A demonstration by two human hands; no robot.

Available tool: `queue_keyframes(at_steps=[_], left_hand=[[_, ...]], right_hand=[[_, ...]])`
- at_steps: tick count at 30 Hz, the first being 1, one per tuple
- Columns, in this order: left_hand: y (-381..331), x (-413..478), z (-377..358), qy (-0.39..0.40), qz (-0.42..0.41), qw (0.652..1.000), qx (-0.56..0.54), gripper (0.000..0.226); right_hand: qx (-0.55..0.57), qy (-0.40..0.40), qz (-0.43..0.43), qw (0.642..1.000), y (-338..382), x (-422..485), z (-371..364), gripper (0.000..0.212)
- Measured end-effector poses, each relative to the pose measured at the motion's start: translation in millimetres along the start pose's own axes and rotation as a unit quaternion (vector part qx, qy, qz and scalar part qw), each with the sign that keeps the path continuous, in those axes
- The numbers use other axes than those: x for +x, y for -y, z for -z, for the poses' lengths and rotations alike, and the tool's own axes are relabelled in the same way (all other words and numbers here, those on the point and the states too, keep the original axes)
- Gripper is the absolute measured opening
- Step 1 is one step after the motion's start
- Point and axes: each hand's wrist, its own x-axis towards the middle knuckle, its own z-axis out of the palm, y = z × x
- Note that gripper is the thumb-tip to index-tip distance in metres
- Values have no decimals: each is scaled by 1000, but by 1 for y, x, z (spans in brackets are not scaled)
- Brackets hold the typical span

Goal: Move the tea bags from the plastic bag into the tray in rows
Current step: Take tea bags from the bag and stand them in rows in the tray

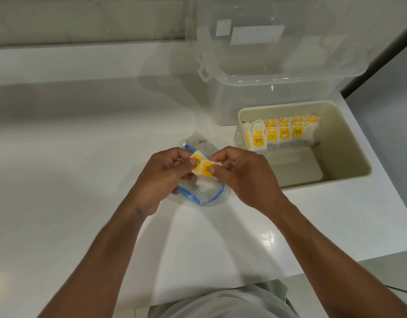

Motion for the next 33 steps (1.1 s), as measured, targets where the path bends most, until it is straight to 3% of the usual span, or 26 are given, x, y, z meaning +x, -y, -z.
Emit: queue_keyframes(at_steps=[1,5,7,9,12,15,17,19,23,28,33], left_hand=[[-1,-1,0,16,5,999,-32,10],[-8,4,5,-30,-44,998,27,9],[-16,9,8,3,-25,1000,4,10],[-21,14,13,22,-19,998,53,10],[-24,18,20,54,-37,985,159,10],[-27,27,19,82,-104,940,316,9],[-30,35,19,58,-137,896,418,8],[-32,45,19,45,-150,882,444,8],[-32,56,12,40,-138,880,454,12],[-35,49,12,55,-126,939,314,11],[-55,38,17,78,-150,958,230,8]], right_hand=[[-39,-23,-8,999,0,1,2,7],[127,4,-49,991,7,3,15,7],[86,-15,-29,996,7,5,24,7],[47,-21,-20,998,4,6,29,11],[-50,63,-16,997,5,0,25,15],[-97,132,44,985,7,-7,5,12],[-175,129,86,972,0,-6,-11,17],[-253,102,111,956,-9,-7,-26,22],[-325,90,158,928,-20,-15,-38,26],[-165,113,76,977,-4,-5,-12,10],[-110,-13,96,989,1,1,9,10]])
